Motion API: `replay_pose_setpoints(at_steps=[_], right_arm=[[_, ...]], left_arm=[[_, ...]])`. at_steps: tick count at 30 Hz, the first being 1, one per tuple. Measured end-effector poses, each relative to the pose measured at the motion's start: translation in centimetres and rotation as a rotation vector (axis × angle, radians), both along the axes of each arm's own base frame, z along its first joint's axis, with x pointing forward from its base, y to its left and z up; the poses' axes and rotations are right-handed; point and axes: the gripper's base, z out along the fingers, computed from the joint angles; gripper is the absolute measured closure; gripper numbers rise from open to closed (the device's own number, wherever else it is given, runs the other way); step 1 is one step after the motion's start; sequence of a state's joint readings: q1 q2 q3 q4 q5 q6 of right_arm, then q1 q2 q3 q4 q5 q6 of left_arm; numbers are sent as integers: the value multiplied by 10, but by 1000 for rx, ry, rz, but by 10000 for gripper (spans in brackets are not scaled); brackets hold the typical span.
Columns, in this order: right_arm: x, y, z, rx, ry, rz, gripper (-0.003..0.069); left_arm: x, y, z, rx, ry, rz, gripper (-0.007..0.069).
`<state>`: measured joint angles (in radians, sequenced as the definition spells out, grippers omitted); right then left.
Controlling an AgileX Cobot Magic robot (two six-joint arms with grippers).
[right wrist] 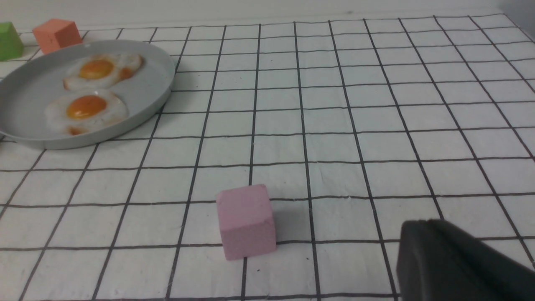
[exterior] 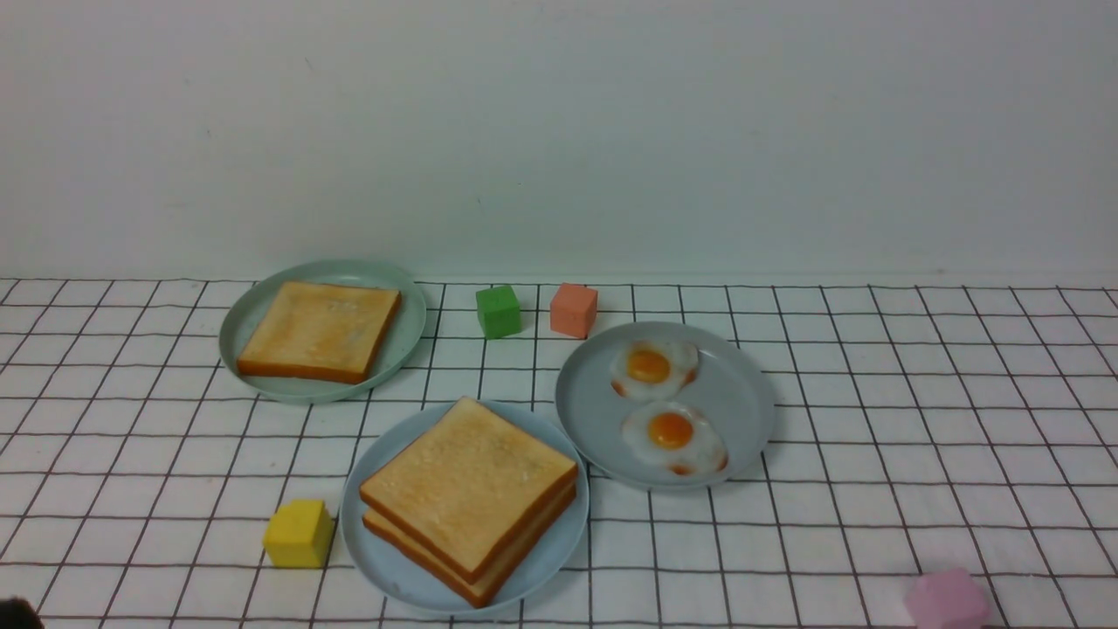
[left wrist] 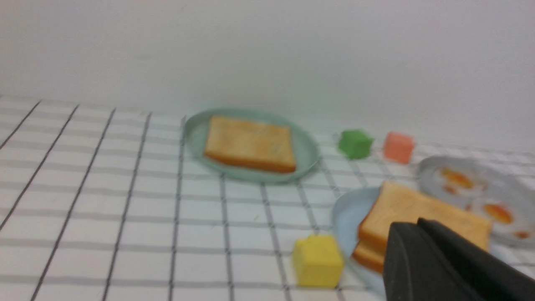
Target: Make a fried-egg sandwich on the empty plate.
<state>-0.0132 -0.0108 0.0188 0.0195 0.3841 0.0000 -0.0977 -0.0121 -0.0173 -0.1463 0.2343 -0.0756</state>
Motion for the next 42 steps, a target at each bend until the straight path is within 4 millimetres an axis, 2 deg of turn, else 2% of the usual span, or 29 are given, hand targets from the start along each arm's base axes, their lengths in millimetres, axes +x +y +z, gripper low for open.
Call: replay_pose_setpoints(at_steps=[1,2,5,42], right_arm=[[0,0,0,0,1,0,660],[0,0,0,0,1,0,659],[0,0,0,0,1,0,655],[0,0,0,0,1,-5,631]], left_arm=[[0,1,-16,-4,93,26,608],[0,1,-22,-5,143,30,608],[-2,1,-30,-9,204,29,608],[-2,0,-30,-12,205,30,585]])
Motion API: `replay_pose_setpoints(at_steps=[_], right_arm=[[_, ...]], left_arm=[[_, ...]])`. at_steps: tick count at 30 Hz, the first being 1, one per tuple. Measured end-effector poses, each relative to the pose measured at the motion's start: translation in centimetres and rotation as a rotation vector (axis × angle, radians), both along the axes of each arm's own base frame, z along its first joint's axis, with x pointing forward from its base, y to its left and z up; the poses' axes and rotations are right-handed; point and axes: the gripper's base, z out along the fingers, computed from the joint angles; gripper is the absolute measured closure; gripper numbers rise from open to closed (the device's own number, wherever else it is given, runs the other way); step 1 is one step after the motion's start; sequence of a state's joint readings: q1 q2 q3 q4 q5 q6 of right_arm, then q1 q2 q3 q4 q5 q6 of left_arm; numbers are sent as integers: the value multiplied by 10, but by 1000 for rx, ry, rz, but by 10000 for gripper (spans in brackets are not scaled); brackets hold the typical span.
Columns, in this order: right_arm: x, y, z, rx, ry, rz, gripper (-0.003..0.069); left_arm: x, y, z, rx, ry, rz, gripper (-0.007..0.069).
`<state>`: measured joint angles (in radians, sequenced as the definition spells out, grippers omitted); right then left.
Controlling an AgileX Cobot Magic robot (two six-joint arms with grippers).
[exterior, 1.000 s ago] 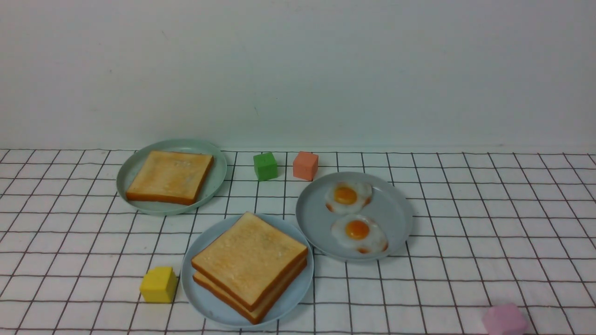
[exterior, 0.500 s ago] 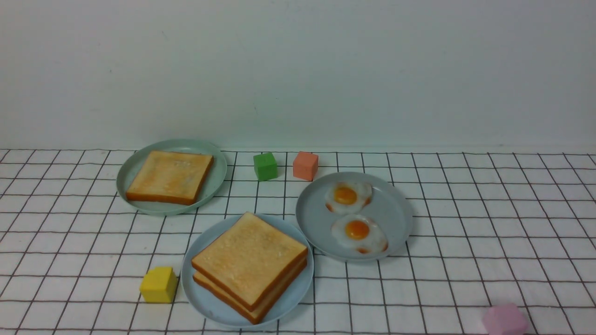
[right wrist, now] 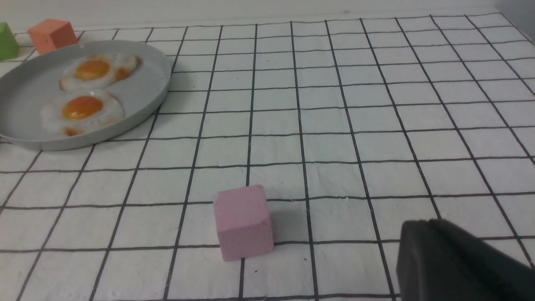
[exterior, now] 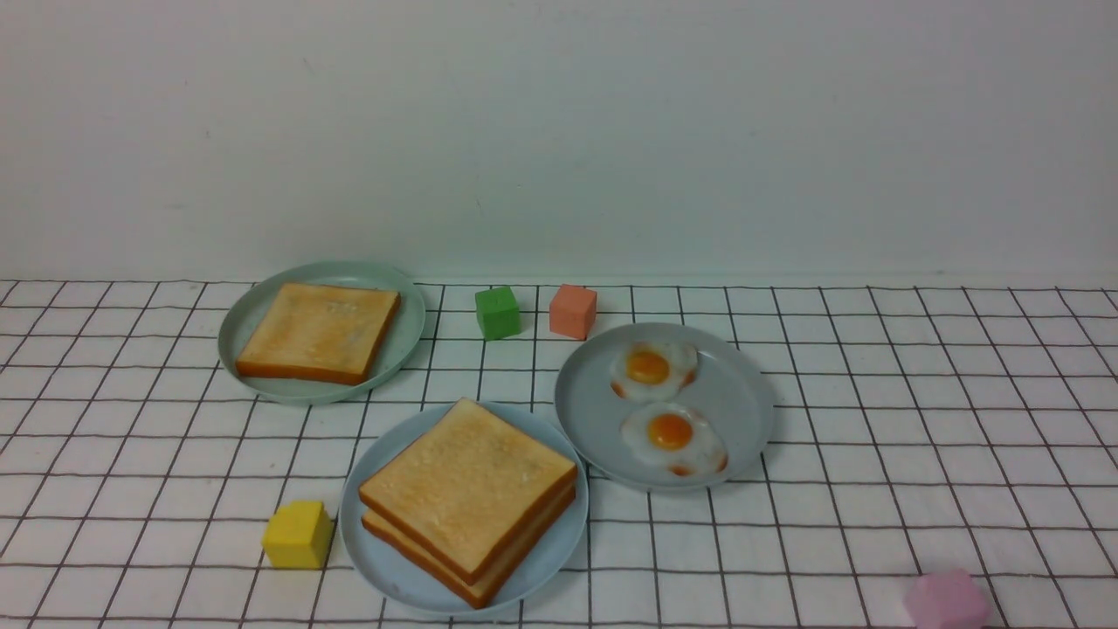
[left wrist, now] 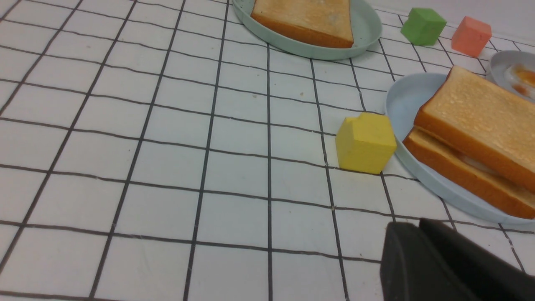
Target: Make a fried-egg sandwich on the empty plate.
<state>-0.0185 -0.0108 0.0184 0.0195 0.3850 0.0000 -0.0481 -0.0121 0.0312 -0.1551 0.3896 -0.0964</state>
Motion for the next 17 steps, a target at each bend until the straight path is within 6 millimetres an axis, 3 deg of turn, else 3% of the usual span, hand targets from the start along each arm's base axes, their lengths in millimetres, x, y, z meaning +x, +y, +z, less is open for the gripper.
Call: replay_pose_setpoints(at_steps=[17], right_arm=[[0,0,0,0,-1,0,631]], left_arm=[[0,0,0,0,0,0,567]])
